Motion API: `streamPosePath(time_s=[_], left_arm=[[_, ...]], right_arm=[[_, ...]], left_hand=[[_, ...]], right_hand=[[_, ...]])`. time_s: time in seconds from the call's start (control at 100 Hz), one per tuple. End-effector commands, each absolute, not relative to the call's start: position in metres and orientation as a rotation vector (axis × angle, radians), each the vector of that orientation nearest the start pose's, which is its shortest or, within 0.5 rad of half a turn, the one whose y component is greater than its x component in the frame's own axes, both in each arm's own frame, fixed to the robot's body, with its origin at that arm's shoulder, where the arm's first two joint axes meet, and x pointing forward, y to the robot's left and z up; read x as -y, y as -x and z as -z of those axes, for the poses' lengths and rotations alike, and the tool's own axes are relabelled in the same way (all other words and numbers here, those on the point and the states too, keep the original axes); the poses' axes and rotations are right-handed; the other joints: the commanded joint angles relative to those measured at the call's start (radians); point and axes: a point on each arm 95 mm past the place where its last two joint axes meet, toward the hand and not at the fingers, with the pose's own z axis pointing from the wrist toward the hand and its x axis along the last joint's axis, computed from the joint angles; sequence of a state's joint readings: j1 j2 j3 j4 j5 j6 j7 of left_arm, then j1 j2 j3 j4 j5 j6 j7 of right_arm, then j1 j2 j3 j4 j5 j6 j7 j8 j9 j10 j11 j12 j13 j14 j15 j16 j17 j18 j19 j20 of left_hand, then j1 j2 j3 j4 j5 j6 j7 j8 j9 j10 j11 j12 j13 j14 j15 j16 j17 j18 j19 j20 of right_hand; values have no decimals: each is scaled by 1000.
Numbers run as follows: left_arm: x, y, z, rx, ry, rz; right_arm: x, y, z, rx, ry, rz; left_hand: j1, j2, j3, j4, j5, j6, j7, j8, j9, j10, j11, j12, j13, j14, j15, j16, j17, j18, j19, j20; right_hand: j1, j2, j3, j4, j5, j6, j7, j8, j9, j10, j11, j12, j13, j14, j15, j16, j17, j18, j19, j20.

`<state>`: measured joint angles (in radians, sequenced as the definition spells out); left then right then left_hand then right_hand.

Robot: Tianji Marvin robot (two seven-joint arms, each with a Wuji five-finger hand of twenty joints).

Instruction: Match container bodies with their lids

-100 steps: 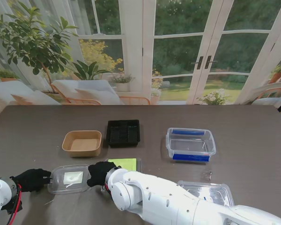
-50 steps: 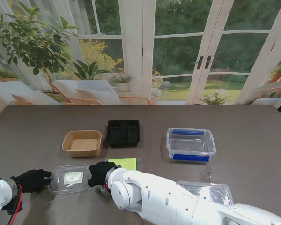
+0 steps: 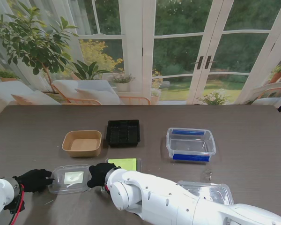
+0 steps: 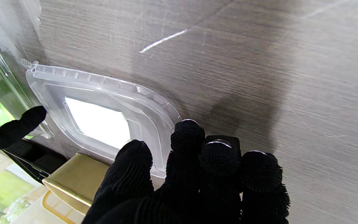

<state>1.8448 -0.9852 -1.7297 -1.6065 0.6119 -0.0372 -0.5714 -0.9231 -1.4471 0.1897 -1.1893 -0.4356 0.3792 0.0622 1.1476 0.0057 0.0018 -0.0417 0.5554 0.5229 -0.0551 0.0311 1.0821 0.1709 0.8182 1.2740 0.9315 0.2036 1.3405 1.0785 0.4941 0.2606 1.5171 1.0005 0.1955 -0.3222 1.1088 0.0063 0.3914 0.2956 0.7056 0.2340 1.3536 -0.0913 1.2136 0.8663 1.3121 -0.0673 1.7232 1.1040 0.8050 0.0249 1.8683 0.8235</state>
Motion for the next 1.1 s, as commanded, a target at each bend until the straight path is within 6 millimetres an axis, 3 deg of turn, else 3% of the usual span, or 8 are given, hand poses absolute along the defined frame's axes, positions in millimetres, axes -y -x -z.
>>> streamPosePath(time_s=[0.0, 0.14, 0.29, 0.79, 1.09], left_arm=[[-190, -321, 372, -1535, 2080, 1041], [-190, -321, 373, -1530, 2084, 1044], [-190, -321, 374, -1521, 2088, 1049], [-186, -319, 377, -1484, 2122, 1088], [-183, -316, 370, -1422, 2143, 1141]], right_arm=[[-307, -376, 372, -2122, -1356, -1450], [-311, -372, 374, -2095, -1405, -1459], [-315, -368, 376, -2077, -1500, -1456], [-315, -362, 385, -2074, -1662, -1445], [-316, -357, 378, -2040, -1714, -1513]], left_hand=[[53, 56, -16, 22, 27, -175, 71, 31, 0, 18, 7, 2, 8, -5, 3, -1, -10, 9, 37, 2], [56, 54, -15, 22, 22, -165, 70, 31, -1, 19, 6, 2, 7, -3, 3, -1, -13, 12, 35, 2], [56, 54, -15, 21, 21, -158, 70, 30, 0, 19, 6, 1, 7, 0, 2, -1, -13, 13, 35, 3], [58, 53, -15, 21, 24, -153, 71, 31, -1, 22, 3, -1, 6, 1, 0, -1, -15, 15, 32, 4], [60, 53, -15, 21, 29, -153, 72, 31, -2, 26, 2, -1, 3, 6, -2, -1, -17, 18, 30, 5]], right_hand=[[-36, 35, -15, 26, -75, 36, 22, 14, 96, 32, 50, -14, 10, -159, 70, 2, 417, -56, 226, 1], [-37, 36, -12, 30, -177, 103, 93, 29, 97, 34, 43, -16, 9, -146, 72, -3, 416, -57, 226, -4], [-32, 34, -11, 28, -217, 142, 129, 33, 97, 44, 39, -18, 9, -135, 74, -5, 414, -47, 226, -12], [-21, 33, -11, 23, -202, 129, 135, 22, 97, 53, 36, -22, 8, -124, 75, -9, 414, -35, 226, -17], [-18, 32, -10, 20, -187, 118, 132, 18, 97, 57, 34, -22, 8, -118, 77, -12, 413, -33, 226, -18]])
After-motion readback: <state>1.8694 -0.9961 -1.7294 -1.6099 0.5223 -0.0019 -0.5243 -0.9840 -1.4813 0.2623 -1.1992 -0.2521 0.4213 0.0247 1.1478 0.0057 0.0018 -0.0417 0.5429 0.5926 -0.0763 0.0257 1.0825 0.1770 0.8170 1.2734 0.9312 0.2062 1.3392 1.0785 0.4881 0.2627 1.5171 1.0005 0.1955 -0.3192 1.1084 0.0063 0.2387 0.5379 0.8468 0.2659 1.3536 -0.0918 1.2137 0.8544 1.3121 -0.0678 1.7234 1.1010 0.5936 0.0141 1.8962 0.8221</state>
